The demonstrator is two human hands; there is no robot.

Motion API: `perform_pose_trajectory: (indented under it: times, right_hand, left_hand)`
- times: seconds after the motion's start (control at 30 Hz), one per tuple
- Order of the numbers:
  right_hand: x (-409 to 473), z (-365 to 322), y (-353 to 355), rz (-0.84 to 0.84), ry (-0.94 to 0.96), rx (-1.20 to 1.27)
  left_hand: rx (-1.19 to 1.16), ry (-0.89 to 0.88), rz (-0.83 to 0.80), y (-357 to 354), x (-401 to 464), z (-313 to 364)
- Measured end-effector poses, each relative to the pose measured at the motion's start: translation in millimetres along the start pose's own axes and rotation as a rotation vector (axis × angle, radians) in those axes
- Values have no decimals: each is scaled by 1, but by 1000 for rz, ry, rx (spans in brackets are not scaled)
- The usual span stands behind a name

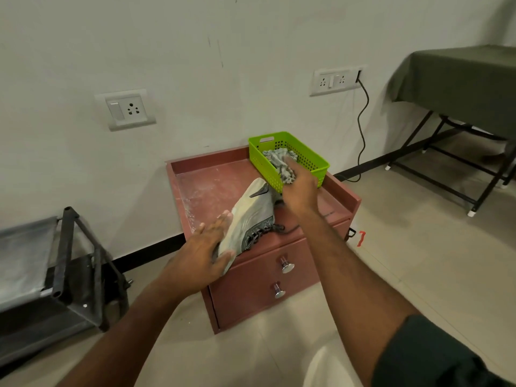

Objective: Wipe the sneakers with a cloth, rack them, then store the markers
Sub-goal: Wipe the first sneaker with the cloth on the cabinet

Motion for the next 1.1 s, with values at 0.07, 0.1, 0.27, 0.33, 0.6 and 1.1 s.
perform_pose_trajectory:
  times: [0.07,0.1,0.27,0.33,0.6,1.1]
  right_hand:
    - [4,-5,-21,-119,111,-112]
    - [3,-2,-35,-207,136,-156]
    - [-11,-11,-51,-491,194,-340]
    - [-24,-22,-50,-646,234,-273]
    - [-25,-7,-14,-373,-78,399]
    - [-51,-24,-57,-649,251,-195]
  left_hand:
    - [8,-9,-3,-1,0,-1]
    - [18,-7,1,-1,-1,-1]
    - [23,35,-10,0,-1,1]
    - [19,31,-2,1,0,0]
    - [63,102,-3,-1,-7,-10]
    - [-39,197,53,11,-11,-14]
Point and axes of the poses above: each hand's wrist, its own x-axis towards the middle knuckle, its own y-axis out of the back of the hand, z = x × y, the point moved 7 cm from there along x, towards the middle knuckle, and after that the axes turned 1 degree about x, right-handed, at the moved point
